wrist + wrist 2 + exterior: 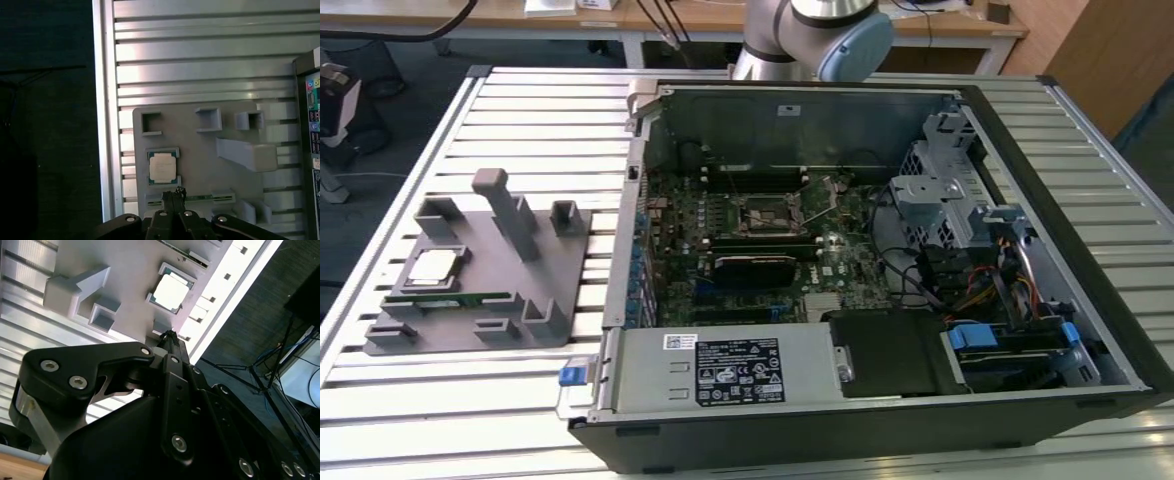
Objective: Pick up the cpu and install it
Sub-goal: 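Pick up the cpu and move it towards the insertion slot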
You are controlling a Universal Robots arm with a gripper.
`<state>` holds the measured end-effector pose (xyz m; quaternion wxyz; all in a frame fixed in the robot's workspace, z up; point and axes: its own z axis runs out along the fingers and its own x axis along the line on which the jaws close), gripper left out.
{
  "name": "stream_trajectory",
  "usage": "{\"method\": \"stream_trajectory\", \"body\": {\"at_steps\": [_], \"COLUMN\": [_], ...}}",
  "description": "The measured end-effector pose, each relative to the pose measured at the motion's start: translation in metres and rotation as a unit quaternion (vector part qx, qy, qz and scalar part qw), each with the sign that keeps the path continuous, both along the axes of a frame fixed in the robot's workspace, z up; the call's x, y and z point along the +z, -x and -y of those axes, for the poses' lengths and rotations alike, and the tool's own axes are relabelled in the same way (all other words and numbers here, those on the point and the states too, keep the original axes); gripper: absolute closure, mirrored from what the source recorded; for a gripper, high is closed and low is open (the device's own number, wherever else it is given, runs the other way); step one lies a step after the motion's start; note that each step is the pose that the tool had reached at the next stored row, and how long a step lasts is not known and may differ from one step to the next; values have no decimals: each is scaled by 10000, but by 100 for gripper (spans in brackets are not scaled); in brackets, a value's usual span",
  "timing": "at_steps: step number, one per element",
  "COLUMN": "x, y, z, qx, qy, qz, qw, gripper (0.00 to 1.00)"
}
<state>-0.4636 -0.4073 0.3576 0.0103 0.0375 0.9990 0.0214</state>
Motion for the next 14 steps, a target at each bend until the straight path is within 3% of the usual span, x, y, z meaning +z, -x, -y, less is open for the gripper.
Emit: {"method": "stream_trajectory", "body": {"at_steps": [8,13,14], "x": [-84,-122,-129], "y": [1,1,1], "z": [24,37,37], "qx": [282,305,305], "qy": [3,3,6], "qz": [-30,-32,-33], "qw": [9996,9995,9995], "gripper": [89,65,65]}}
